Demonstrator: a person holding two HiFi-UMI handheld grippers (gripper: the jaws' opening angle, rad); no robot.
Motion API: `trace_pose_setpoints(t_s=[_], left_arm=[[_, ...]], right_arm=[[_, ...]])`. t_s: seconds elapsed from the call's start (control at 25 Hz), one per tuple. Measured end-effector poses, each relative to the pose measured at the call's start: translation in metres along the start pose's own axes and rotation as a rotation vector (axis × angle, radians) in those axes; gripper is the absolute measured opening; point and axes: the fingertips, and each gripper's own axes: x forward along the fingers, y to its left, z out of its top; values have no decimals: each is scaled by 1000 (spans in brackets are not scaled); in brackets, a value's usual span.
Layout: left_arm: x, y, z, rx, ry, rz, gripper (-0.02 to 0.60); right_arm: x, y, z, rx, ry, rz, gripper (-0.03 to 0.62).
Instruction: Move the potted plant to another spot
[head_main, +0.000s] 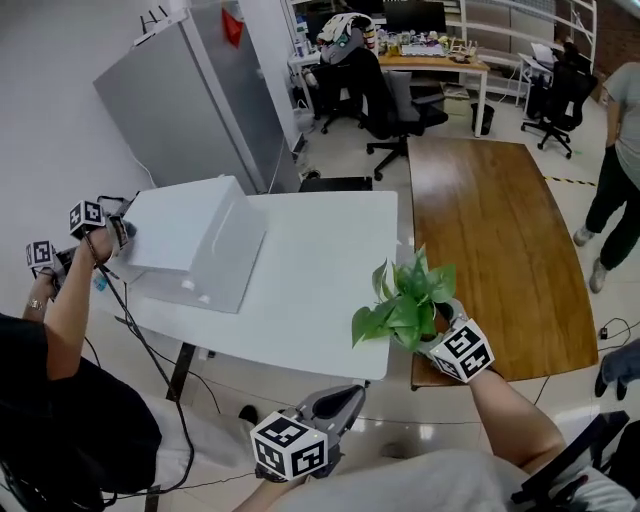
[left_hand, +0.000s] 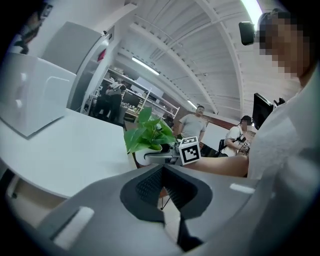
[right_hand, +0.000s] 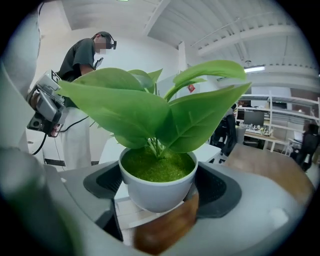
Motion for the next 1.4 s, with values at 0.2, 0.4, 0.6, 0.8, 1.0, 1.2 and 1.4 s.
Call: trace_pose_setpoints(t_s=[0.2, 0.4, 0.6, 0.8, 1.0, 1.2, 1.4], left_arm=[[25, -14, 4, 25, 23, -73, -3], [47, -34, 3, 47, 55, -149, -3], [74, -54, -2, 64, 91, -215, -3], [100, -85, -4, 77, 113, -272, -3], [122, -113, -8, 85, 139, -304, -3], [140, -135, -10, 92, 158, -328, -3], [158, -148, -15, 100, 177, -340, -3]], right_arm=[[-35, -30, -10, 22, 5, -90, 453], [-73, -52, -22, 44, 17, -170, 453], [-113, -72, -39, 74, 31, -249, 453], [-159, -96, -60, 110, 45, -317, 453], [-202, -121, -80, 146, 53, -381, 453], [-241, -143, -100, 181, 60, -442, 453], [-269, -160, -127, 215, 70, -495, 453]])
